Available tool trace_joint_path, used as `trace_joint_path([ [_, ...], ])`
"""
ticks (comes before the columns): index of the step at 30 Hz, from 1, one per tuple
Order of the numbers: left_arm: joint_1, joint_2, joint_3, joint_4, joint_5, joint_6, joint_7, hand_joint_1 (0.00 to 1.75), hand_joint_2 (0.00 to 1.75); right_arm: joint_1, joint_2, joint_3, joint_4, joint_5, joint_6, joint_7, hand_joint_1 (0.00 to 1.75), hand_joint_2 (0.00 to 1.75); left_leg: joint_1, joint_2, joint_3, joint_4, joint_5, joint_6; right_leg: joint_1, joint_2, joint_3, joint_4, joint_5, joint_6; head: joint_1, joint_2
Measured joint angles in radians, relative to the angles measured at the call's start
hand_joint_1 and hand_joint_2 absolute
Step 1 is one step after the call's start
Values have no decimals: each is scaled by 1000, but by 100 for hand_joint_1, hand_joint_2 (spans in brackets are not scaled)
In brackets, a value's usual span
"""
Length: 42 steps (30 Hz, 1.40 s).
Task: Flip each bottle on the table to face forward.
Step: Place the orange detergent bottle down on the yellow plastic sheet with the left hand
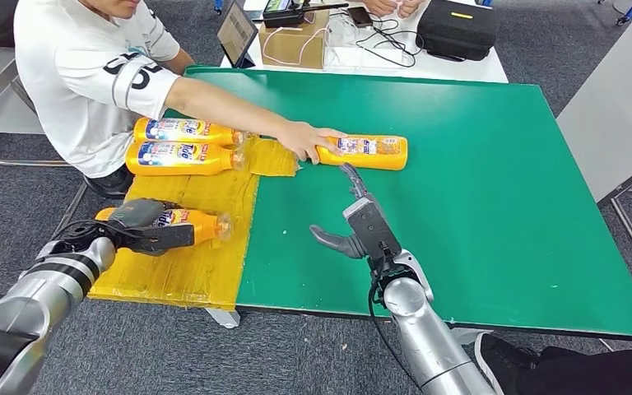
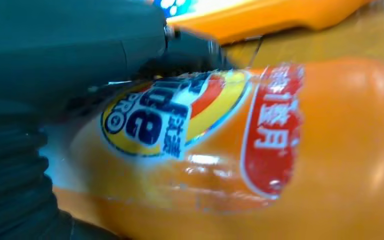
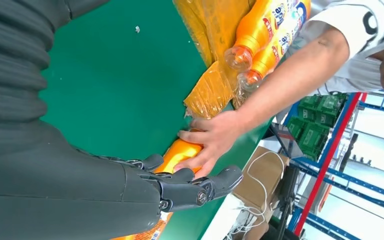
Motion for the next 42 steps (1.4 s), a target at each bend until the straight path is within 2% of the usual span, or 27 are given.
trace_joint_path([
  [6, -11, -5, -3, 13, 9, -37, 20, 0, 175, -8, -8, 10, 1, 10, 1, 16, 0, 175, 0, 0, 0, 0, 0, 0, 0, 0, 1, 0, 0, 0, 0, 0],
  [17, -15, -13, -3, 21, 17, -37, 16, 0, 175, -15, -18, 11, 3, 12, 2, 17, 0, 175, 0, -1, 1, 0, 0, 0, 0, 0, 1, 0, 0, 0, 0, 0],
  [25, 1, -18, 26, 20, 126, 24, -58, 0, 175, -32, -18, 12, 19, 34, -7, 20, 0, 175, 0, -1, 1, 0, 0, 0, 0, 0, 2, 0, 0, 0, 0, 0],
  [29, 25, -27, 90, 8, 231, 42, -123, 0, 0, -42, -18, 14, 39, 44, -17, 21, 0, 175, 0, -1, 1, 0, 0, 0, 0, 0, 1, 0, 0, 0, 0, 0],
  [34, 86, -50, 202, -54, 377, 47, -216, 0, 0, -44, -22, 14, 58, 70, -21, 29, 0, 175, 0, -1, 1, 0, 0, 0, 0, 0, 0, 0, 0, 0, 0, 0],
  [36, 115, -68, 260, -99, 452, 24, -225, 0, 87, -40, -26, 14, 65, 100, -24, 42, 0, 175, 0, -1, 0, 0, 0, 0, 0, 0, 0, -1, 0, 0, 0, 0],
  [38, 137, -95, 318, -139, 534, -17, -195, 0, 175, -30, -31, 14, 70, 137, -35, 58, 0, 175, 0, -1, 0, 0, 0, 0, 0, 0, 0, -1, 0, 0, 0, 0],
  [42, 175, -162, 420, -210, 685, -84, -116, 0, 175, 13, -35, 9, 74, 210, -61, 86, 0, 175, -1, -1, 0, 0, 0, 0, 0, 0, 0, -1, 0, 0, 0, 0],
])
